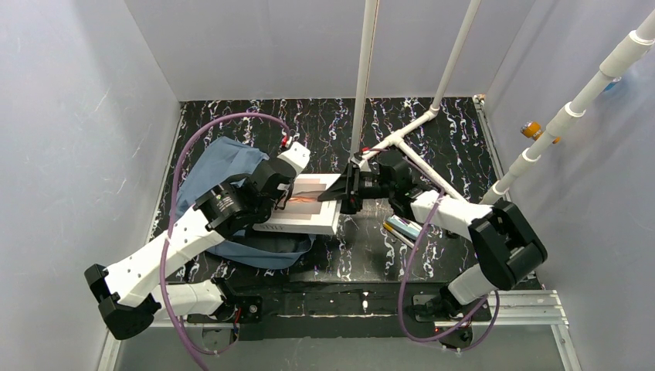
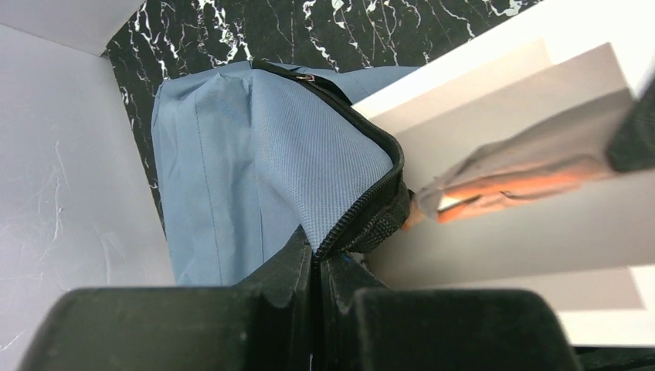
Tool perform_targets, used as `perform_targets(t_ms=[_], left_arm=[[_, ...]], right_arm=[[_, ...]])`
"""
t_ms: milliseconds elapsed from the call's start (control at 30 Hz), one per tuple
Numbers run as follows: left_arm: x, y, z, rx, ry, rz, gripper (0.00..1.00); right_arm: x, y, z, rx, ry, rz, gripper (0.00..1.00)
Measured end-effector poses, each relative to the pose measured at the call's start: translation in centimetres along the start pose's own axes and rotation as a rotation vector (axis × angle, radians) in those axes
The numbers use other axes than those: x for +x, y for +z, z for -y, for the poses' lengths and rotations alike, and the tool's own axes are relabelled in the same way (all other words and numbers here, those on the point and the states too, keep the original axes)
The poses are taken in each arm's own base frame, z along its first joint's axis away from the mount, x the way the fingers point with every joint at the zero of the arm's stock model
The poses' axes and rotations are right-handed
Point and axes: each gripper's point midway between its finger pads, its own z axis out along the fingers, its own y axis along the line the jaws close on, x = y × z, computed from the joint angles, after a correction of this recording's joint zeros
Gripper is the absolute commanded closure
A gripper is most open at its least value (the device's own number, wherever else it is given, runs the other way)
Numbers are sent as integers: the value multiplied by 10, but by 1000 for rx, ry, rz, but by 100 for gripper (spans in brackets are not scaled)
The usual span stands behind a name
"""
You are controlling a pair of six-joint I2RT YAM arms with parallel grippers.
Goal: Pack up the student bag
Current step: Place the book in the student bag.
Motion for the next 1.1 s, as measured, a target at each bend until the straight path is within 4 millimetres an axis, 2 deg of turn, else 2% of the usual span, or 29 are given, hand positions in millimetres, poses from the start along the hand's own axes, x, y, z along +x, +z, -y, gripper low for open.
perform_targets(t_ms=[300, 433, 600, 733, 867, 1100], left_arm=[[7, -5, 11, 72, -20, -18, 100], [11, -10, 12, 98, -12, -41, 100], [7, -17, -3, 47, -14, -41, 100], [5, -18, -6, 31, -27, -40, 100], [0, -16, 1, 50, -76, -52, 100], [-20, -5, 25, 115, -140, -75, 100]], right_arm=[[-13, 33, -8, -77, 48, 24, 73], [-22, 48, -2, -95, 27, 76, 73], [-27, 50, 17, -14, -69, 111, 74], [-28, 51, 17, -10, -95, 127, 74], [-36, 52, 10, -34, -63, 184, 74], [-44, 58, -6, -92, -11, 266, 72]])
